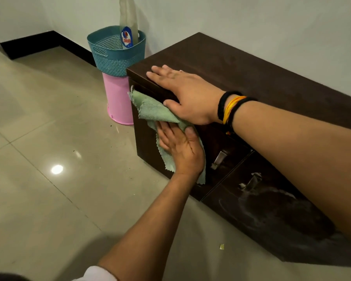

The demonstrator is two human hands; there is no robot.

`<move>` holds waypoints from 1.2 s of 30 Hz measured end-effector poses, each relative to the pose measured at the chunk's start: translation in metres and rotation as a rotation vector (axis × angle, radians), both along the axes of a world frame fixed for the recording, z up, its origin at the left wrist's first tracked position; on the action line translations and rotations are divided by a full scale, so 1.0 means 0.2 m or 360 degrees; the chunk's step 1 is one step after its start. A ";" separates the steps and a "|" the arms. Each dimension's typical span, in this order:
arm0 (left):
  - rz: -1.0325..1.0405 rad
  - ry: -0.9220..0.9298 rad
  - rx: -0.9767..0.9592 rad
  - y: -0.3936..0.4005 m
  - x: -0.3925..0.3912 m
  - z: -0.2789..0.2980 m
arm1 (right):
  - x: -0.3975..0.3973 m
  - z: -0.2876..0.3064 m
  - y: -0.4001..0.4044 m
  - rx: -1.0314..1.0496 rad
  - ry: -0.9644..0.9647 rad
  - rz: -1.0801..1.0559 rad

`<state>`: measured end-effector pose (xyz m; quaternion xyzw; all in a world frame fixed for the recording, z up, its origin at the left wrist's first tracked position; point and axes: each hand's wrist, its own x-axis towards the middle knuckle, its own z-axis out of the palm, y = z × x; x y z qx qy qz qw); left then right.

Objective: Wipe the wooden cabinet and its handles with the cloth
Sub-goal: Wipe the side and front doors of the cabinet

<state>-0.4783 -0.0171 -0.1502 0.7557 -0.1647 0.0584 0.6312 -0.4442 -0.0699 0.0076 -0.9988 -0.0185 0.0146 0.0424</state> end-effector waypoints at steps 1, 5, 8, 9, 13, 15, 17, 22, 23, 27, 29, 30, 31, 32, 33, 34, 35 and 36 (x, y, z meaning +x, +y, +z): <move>-0.0028 -0.0082 0.0043 0.00 -0.01 -0.03 | 0.00 0.00 0.00 0.0002 0.0002 -0.0003; -0.0118 -0.0311 0.0290 0.03 -0.04 -0.18 | 0.00 0.00 0.00 0.0012 0.0015 -0.0004; -0.0135 -0.0265 0.0461 0.05 -0.10 -0.33 | 0.00 0.01 0.01 0.0006 0.0028 -0.0011; -0.0150 -0.0202 0.0499 0.05 -0.12 -0.38 | 0.00 0.01 0.01 0.0000 0.0030 -0.0011; -0.0179 0.0181 0.0440 0.06 -0.14 -0.39 | 0.00 0.01 0.00 -0.0008 0.0038 -0.0016; -0.0048 0.0419 0.0248 0.05 -0.05 -0.31 | 0.00 0.01 0.00 -0.0003 0.0030 -0.0008; 0.0126 0.0634 0.0046 0.05 0.09 -0.25 | 0.00 0.00 0.00 0.0001 0.0021 0.0003; 0.0318 0.0964 -0.0202 0.10 0.37 -0.24 | 0.00 0.00 0.00 -0.0011 0.0010 -0.0005; 0.0327 0.1015 -0.0229 0.10 0.39 -0.27 | 0.00 0.00 0.00 -0.0020 0.0009 -0.0009; 0.0293 0.1357 -0.0251 0.06 0.30 -0.42 | 0.00 0.00 0.00 -0.0007 0.0024 -0.0010; 0.0221 0.1512 -0.0265 0.06 0.21 -0.45 | 0.00 0.00 -0.01 -0.0014 0.0028 -0.0018; 0.0184 0.1555 -0.0258 0.05 0.15 -0.46 | 0.00 0.00 -0.01 -0.0012 0.0033 -0.0015; 0.0150 0.1580 -0.0244 0.04 0.10 -0.47 | 0.00 0.00 -0.01 -0.0007 0.0036 -0.0013; 0.0122 0.1586 -0.0229 0.03 0.04 -0.48 | 0.00 0.00 -0.01 -0.0002 0.0037 -0.0018; 0.0096 0.1580 -0.0214 0.03 -0.01 -0.50 | 0.00 0.00 -0.01 0.0000 0.0036 -0.0027; 0.0069 0.1573 -0.0204 0.03 -0.06 -0.52 | 0.00 0.00 -0.01 0.0001 0.0034 -0.0036; 0.0035 0.1569 -0.0191 0.03 -0.11 -0.53 | 0.00 0.01 -0.01 0.0003 0.0032 -0.0044; 0.0005 0.1570 -0.0184 0.02 -0.15 -0.54 | 0.00 0.01 0.00 0.0006 0.0025 -0.0046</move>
